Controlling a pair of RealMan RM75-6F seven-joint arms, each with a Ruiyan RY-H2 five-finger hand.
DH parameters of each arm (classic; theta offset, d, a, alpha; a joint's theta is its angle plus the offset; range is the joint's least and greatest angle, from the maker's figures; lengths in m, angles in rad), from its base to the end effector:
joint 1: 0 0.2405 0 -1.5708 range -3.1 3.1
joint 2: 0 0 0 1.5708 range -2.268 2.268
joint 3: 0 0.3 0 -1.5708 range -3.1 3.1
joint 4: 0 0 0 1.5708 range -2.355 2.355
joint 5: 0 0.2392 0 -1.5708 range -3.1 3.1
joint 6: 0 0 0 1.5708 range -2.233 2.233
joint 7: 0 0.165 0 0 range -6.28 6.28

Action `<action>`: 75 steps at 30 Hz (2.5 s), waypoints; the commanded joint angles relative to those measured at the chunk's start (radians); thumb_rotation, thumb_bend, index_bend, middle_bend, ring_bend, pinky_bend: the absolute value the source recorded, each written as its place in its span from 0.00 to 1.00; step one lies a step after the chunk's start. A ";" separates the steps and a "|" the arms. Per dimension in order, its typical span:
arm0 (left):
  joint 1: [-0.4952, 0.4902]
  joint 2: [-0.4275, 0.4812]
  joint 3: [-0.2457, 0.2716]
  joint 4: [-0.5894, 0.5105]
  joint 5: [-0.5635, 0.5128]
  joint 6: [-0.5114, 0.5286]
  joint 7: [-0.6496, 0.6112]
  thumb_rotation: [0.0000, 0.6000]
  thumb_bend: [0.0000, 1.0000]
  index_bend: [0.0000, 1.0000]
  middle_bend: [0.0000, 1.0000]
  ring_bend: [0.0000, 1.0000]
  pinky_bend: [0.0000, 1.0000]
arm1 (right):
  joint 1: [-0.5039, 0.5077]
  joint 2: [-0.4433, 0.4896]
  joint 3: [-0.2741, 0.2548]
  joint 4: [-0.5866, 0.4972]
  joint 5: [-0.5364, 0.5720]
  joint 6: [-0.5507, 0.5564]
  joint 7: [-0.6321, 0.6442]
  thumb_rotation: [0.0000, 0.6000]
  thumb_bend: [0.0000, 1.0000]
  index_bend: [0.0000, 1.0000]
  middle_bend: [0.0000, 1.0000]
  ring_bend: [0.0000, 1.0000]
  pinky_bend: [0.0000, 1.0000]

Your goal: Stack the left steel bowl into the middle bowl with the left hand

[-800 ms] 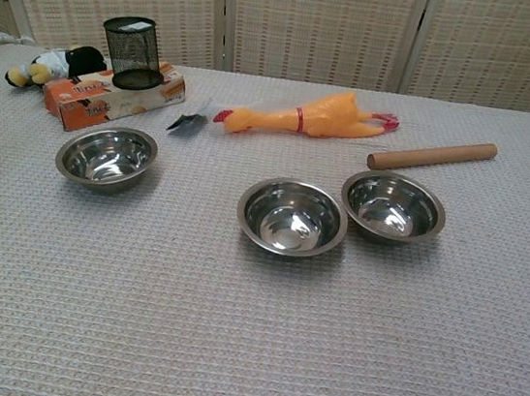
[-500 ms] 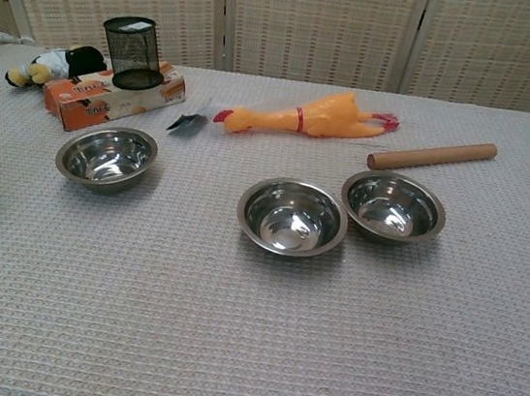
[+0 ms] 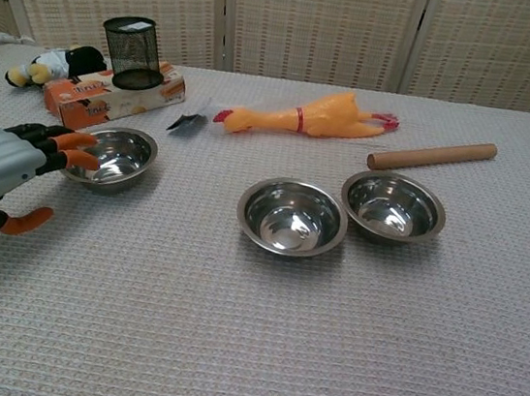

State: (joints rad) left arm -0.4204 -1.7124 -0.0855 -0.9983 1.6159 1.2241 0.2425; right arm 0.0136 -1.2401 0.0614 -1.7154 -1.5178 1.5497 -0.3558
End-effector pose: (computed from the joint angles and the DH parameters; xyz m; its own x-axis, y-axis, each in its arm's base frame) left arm -0.3079 0.3304 -0.0590 0.6639 -0.0079 0.7478 0.6902 -0.3786 -0.6167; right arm -0.3313 -0.1838 0.1110 0.5140 0.0288 0.8573 -0.8575 0.0434 0.5127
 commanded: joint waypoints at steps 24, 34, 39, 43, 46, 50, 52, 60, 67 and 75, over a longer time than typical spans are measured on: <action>-0.161 -0.350 -0.041 0.539 0.016 0.341 -0.231 1.00 0.49 0.84 0.31 0.15 0.14 | -0.015 0.048 -0.020 -0.049 -0.003 0.003 0.027 1.00 0.09 0.00 0.00 0.00 0.00; -0.198 -0.328 0.035 0.196 0.107 0.368 0.021 1.00 0.49 0.80 0.30 0.15 0.13 | -0.038 0.088 -0.048 -0.081 -0.067 0.042 0.084 1.00 0.09 0.00 0.00 0.00 0.00; -0.225 -0.360 0.047 0.156 0.105 0.271 0.118 1.00 0.49 0.77 0.29 0.14 0.13 | -0.045 0.106 -0.054 -0.088 -0.089 0.055 0.112 1.00 0.09 0.00 0.00 0.00 0.00; -0.238 -0.391 0.036 0.173 0.074 0.196 0.149 1.00 0.48 0.67 0.26 0.12 0.13 | -0.050 0.118 -0.056 -0.089 -0.098 0.064 0.133 1.00 0.09 0.00 0.00 0.00 0.00; -0.241 -0.397 0.026 0.181 0.052 0.157 0.169 1.00 0.48 0.48 0.22 0.09 0.13 | -0.052 0.122 -0.055 -0.090 -0.099 0.067 0.141 1.00 0.09 0.00 0.00 0.00 0.00; -0.236 -0.367 0.025 0.131 0.033 0.125 0.201 1.00 0.47 0.09 0.14 0.02 0.12 | -0.051 0.122 -0.053 -0.088 -0.097 0.062 0.140 1.00 0.09 0.00 0.00 0.00 0.00; -0.226 -0.328 0.030 0.059 0.022 0.105 0.228 1.00 0.46 0.01 0.10 0.00 0.12 | -0.048 0.118 -0.050 -0.086 -0.091 0.055 0.133 1.00 0.09 0.00 0.00 0.00 0.00; -0.184 -0.144 0.049 -0.283 0.023 0.113 0.364 1.00 0.45 0.00 0.02 0.00 0.12 | -0.024 0.100 -0.047 -0.082 -0.066 -0.004 0.094 1.00 0.09 0.00 0.00 0.00 0.00; -0.046 0.120 0.128 -0.521 0.010 0.225 0.379 1.00 0.45 0.00 0.01 0.00 0.11 | 0.088 0.073 0.019 -0.058 0.014 -0.157 0.041 1.00 0.09 0.00 0.00 0.00 0.00; 0.133 0.297 0.164 -0.467 0.003 0.447 0.150 1.00 0.45 0.00 0.01 0.00 0.09 | 0.275 -0.101 0.071 0.093 0.074 -0.373 -0.093 1.00 0.11 0.22 0.00 0.00 0.00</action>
State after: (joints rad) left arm -0.3533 -1.4677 0.0587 -1.4940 1.6223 1.5941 0.5030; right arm 0.2334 -1.2699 0.1094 -1.6915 -1.4697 1.2433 -0.4019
